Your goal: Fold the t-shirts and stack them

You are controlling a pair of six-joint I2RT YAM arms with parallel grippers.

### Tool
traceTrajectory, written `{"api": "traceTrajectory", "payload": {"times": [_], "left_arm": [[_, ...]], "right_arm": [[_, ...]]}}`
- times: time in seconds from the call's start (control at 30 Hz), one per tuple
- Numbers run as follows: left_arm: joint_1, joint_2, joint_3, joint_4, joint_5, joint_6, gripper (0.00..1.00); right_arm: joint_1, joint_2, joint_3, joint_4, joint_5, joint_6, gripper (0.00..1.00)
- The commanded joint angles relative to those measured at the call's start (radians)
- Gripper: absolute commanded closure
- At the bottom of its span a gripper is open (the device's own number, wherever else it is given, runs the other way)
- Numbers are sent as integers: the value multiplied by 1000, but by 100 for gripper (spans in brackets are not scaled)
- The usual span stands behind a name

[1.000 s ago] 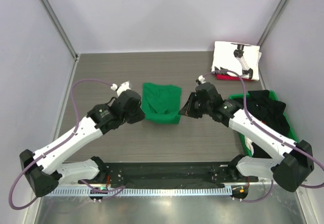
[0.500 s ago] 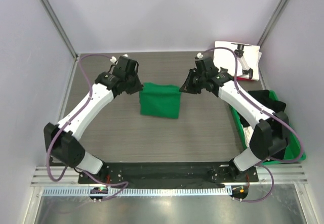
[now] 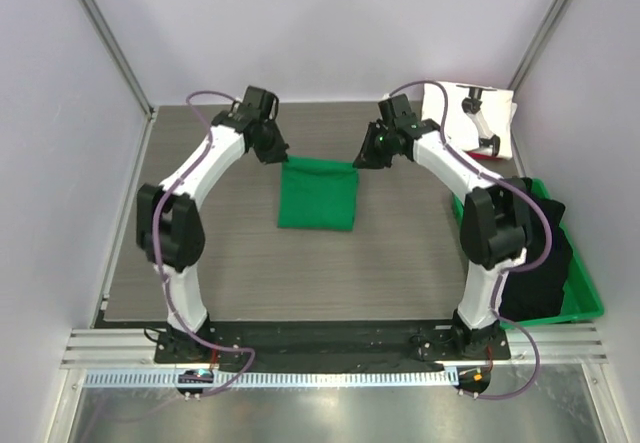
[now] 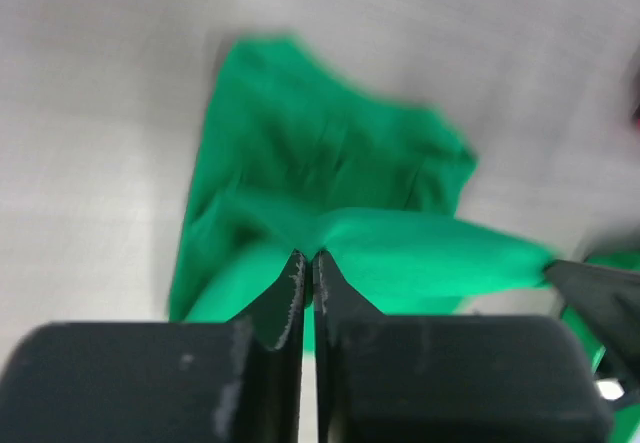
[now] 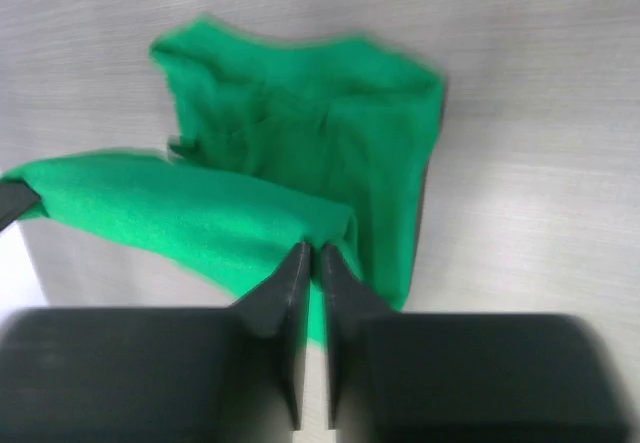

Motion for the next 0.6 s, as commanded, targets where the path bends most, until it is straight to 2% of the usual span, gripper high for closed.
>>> {"api": "traceTrajectory", "payload": {"times": [0.0,0.03,0.07,0.1,0.13,0.17,0.2,0.27,0.3,0.37,0.4,0.5,0.57], "left_arm": [[59,148,201,-19,86,34,96],[90,255,260,-46,117,34,79],[107,328,423,-74,150,31,70],[121,394,514,-110,225,37,60],[141,454,611,-216,247,41,47],[145,562,801,-279,256,49,44],[147,587,853,-328,267,75,42],[147,543,835,-359,283,101,38],[149,487,665,-273,283,104,38],[150,317,480,-165,272,94,37],[153,271,326,-96,269,90,36],[152,134,148,-88,258,100,37],[152,57,44,-76,244,107,37]], "right_arm": [[-37,120,154,-13,-17,-44,70],[-41,162,267,-48,-23,-53,48],[-52,258,339,-85,-20,-59,41],[-57,301,421,-133,-15,-71,38],[-57,341,578,-214,-23,-88,34],[-57,393,640,-251,-26,-99,33],[-55,400,689,-283,-24,-101,33],[-49,374,698,-304,-17,-110,32],[-40,313,616,-291,-6,-113,31],[-34,244,493,-206,-4,-107,30],[-32,166,349,-164,-12,-99,29],[-32,57,102,-18,-40,-70,22],[-32,29,11,61,-76,-61,20]]}}
